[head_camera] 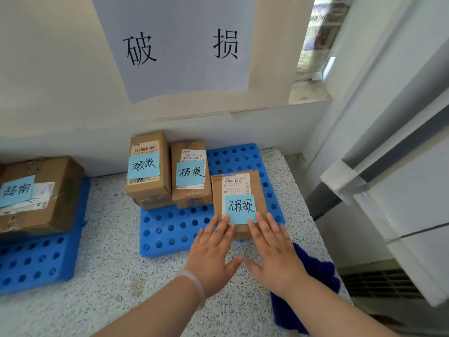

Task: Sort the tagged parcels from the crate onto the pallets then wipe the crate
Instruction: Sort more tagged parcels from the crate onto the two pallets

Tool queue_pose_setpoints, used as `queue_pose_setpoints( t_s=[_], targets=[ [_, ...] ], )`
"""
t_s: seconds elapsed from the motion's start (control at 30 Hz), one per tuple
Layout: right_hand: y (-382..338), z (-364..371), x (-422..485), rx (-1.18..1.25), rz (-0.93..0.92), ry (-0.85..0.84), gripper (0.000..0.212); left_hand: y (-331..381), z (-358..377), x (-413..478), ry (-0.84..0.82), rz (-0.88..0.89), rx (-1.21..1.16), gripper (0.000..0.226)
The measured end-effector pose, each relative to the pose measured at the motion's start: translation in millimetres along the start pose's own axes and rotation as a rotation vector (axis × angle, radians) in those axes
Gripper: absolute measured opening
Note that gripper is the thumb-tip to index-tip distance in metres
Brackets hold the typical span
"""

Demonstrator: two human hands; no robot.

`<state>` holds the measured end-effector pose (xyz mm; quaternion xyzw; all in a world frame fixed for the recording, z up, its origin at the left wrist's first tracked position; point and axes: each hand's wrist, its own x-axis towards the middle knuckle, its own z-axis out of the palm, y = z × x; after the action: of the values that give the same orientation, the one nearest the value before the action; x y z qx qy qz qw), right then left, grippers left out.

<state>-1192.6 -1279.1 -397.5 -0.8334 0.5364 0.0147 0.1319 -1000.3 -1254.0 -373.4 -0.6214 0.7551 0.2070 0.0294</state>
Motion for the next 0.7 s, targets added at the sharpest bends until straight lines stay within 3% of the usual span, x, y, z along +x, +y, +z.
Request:
queue_pose_setpoints(
  t_s=[0.2,0.37,0.5,0.7],
  targets=[
    [5.3,-15.7,36.1,0.032,-0.039,0.0,0.085,-2.1,-19.4,26.3,-0.008,-0.077,-0.008,0.075],
    [0.4,-9.3,17.7,-0.003,-0.077,0.09,0.083,-0.2,-18.2,13.2,0.004,0.02,0.003,0.08],
    [-2.0,-1.7,16.3,-0.073,-0.091,0.032,0.09,-1.1,-12.6,12.7,-0.046,0.019,-0.03,0.074],
    [0.0,-14.4,59.0,-0.013,-0.076,0.041,0.087,-7.8,-30.6,49.1,-0.001,-0.046,-0.06,0.09]
  ],
)
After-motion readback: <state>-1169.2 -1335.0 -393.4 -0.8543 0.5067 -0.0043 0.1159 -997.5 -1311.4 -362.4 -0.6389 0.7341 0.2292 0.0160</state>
